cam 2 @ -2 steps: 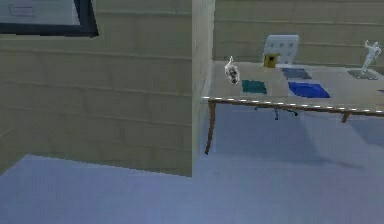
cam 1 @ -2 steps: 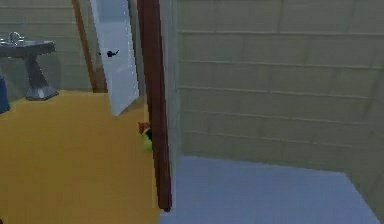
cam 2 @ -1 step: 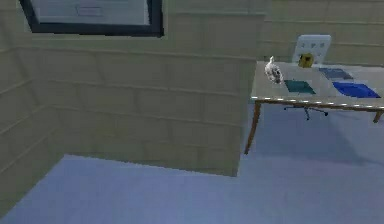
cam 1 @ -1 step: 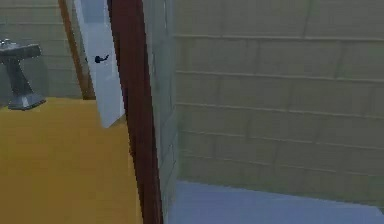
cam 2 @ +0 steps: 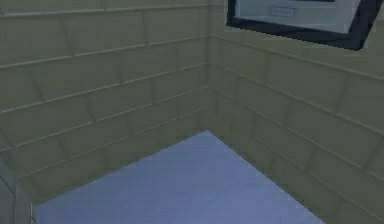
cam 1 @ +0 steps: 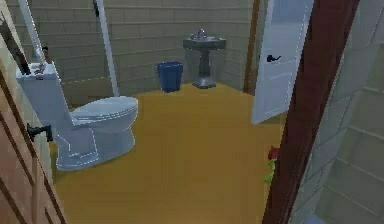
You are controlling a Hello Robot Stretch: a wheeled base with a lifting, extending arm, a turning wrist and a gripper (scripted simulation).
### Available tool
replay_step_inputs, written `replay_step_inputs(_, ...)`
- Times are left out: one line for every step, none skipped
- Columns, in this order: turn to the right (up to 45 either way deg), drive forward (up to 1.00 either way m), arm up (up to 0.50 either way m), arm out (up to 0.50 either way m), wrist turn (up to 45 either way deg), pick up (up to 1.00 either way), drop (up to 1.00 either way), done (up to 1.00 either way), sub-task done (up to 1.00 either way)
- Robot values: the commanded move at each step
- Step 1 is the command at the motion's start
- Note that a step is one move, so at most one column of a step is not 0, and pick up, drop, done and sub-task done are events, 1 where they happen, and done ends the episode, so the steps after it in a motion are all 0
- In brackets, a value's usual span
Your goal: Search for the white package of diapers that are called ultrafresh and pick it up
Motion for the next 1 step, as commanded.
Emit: replay_step_inputs(-6.0, 0.00, 0.00, 0.00, 0.0, 0.00, 0.00, 0.00, 0.00)
